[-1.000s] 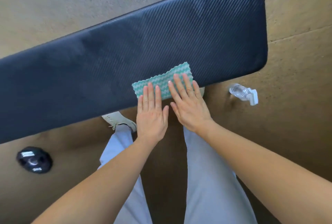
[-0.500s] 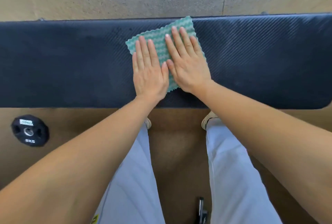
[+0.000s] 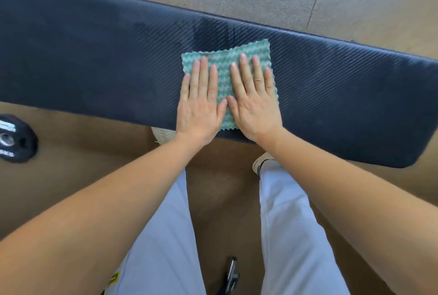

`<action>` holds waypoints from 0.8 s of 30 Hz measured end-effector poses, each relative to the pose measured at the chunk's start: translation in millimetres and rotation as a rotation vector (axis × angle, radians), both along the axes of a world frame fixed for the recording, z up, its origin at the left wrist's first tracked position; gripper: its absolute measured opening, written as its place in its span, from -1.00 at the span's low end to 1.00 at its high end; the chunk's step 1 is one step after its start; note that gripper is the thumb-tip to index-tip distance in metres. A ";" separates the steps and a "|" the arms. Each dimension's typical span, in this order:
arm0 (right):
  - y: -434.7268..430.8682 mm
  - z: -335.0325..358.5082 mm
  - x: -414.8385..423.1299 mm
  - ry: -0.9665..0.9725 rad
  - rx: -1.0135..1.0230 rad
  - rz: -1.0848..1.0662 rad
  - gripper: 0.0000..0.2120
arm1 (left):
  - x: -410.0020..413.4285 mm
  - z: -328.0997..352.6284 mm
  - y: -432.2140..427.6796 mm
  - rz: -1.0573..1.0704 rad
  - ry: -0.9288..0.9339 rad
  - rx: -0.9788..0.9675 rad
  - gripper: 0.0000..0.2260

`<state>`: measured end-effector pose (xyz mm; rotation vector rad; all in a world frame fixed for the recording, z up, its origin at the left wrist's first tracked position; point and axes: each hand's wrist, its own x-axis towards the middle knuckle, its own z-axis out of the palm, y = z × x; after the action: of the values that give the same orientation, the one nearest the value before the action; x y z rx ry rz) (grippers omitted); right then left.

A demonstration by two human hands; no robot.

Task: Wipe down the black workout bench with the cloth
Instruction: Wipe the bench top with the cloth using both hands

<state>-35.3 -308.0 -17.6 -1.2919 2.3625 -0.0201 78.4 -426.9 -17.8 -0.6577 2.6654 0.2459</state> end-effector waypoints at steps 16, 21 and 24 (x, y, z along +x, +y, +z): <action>-77.4 3.1 30.7 -0.046 -0.002 0.323 -0.44 | 45.0 6.3 -25.2 0.492 -0.095 -0.008 -0.33; -173.3 -4.9 -6.7 0.029 -0.034 0.270 -0.44 | -1.7 -8.3 -130.3 0.480 0.020 -0.133 -0.33; -204.7 -5.6 -16.8 0.017 -0.030 0.189 -0.43 | -13.7 -11.5 -170.1 0.395 0.068 -0.170 -0.34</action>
<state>-52.1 -512.7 -23.2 -1.5297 2.2523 0.0137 64.7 -597.0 -29.3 -1.2512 2.6175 0.1493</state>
